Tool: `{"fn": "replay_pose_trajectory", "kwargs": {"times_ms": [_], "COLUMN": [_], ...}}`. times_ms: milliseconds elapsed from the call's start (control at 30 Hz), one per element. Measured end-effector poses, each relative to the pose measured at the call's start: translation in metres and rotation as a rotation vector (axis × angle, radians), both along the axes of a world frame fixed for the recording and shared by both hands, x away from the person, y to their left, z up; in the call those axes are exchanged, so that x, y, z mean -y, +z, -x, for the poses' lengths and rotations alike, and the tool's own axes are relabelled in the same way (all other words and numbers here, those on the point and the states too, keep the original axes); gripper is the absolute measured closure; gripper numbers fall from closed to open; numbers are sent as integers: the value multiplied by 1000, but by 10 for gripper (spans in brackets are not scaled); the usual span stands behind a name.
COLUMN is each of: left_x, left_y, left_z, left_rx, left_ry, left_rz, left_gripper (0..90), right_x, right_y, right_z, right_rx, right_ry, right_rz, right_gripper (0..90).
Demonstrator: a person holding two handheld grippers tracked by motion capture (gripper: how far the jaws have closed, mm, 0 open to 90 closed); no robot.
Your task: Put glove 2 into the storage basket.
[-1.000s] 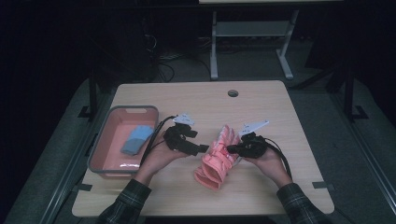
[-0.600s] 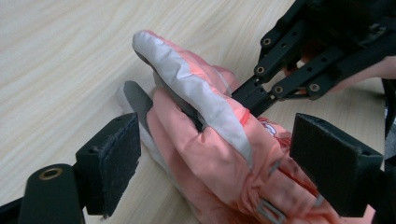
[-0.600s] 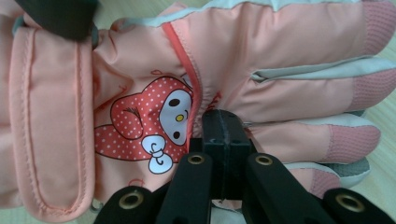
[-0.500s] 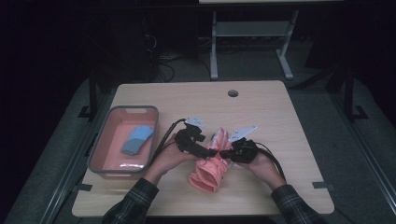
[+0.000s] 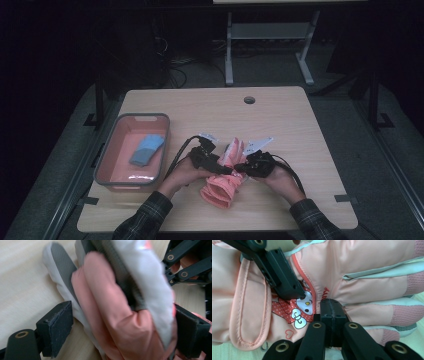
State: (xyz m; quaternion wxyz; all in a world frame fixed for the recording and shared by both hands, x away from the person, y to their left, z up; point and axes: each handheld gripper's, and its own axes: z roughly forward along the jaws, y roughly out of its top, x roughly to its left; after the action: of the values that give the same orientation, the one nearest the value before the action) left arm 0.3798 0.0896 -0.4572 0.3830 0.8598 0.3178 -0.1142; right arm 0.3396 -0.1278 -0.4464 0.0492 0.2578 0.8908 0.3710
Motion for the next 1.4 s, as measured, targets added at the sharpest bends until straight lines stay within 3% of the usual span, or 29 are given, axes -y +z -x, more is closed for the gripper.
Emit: {"fn": "replay_pose_trajectory", "kwargs": {"times_ms": [133, 367, 467, 500, 733, 1000, 1033, 1067, 1200, 1333, 1400], "left_x": [0, 3, 4, 4, 1, 0, 0, 0, -1, -1, 0], "left_y": [-6, -7, -7, -7, -10, -6, -5, -4, -1, 3, 5], "left_z": [-2, -1, -2, -2, -5, -4, -4, -4, -2, 0, 1], "left_rx": [-39, -19, -33, -46, -114, -89, -87, -79, -56, -58, -60], "left_ry": [-4, -27, -37, -43, -52, -49, -44, -47, -52, -36, -28], "left_rz": [10, 9, 21, 27, 59, 34, 32, 26, 17, 20, 28], "left_gripper": [125, 128, 148, 200, 322, 459, 482, 482, 509, 536, 550], "right_x": [-1, -1, -1, -1, -2, -1, 3, 3, 23, 48, 62], "right_y": [-1, -1, -2, -2, -4, -3, -2, -2, 5, 13, 12], "right_z": [0, 1, 1, 0, -1, -2, -3, -3, -3, 7, 9], "right_rx": [1, 2, -1, 6, -4, -9, -25, -25, -87, -24, 0], "right_ry": [2, 4, 4, 13, 7, 10, 7, 7, -12, -90, -136], "right_rz": [4, 10, 7, 13, 5, -7, -40, -40, -156, -177, -158], "right_gripper": [900, 900, 900, 900, 900, 900, 872, 872, 629, 504, 409]}}
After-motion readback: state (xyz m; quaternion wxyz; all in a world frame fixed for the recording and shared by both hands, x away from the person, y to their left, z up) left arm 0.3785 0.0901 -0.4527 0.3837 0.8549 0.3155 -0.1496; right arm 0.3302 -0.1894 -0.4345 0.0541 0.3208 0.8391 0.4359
